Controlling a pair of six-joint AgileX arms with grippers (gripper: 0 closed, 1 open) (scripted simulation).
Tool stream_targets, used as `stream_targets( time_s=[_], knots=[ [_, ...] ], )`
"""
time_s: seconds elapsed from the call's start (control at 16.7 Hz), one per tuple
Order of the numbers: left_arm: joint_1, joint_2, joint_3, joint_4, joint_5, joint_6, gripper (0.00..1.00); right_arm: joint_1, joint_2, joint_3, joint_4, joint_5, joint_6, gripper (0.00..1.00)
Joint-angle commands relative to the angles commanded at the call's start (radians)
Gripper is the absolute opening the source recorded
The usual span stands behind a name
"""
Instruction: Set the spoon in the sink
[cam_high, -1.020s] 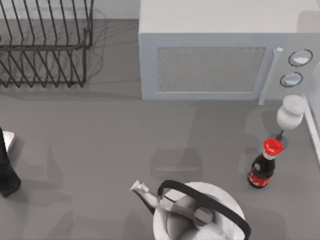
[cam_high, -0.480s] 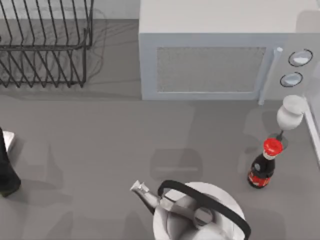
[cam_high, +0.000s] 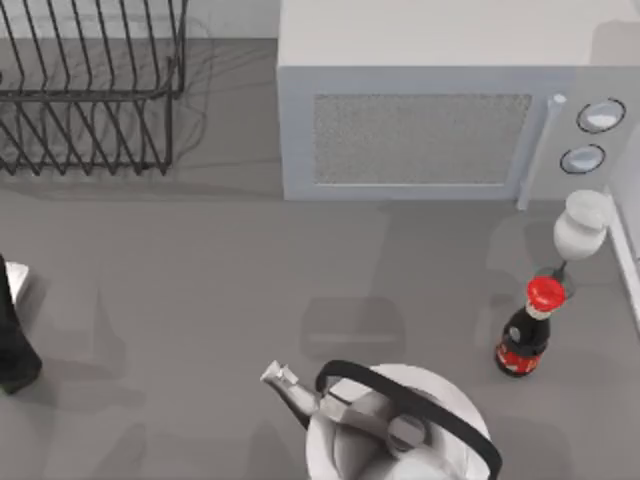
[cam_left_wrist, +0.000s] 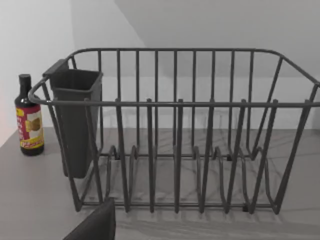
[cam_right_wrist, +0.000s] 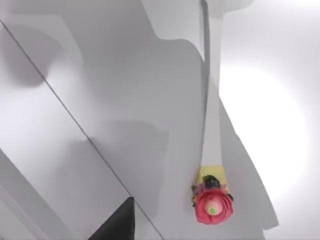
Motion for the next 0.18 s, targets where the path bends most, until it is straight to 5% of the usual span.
stream_targets(
  time_s=[0.18],
  knots=[
    [0.000,0.000,0.000,0.000,0.000,0.000,1.00,0.000,0.000,0.000,0.000,0.000,0.000,1.00]
  ],
)
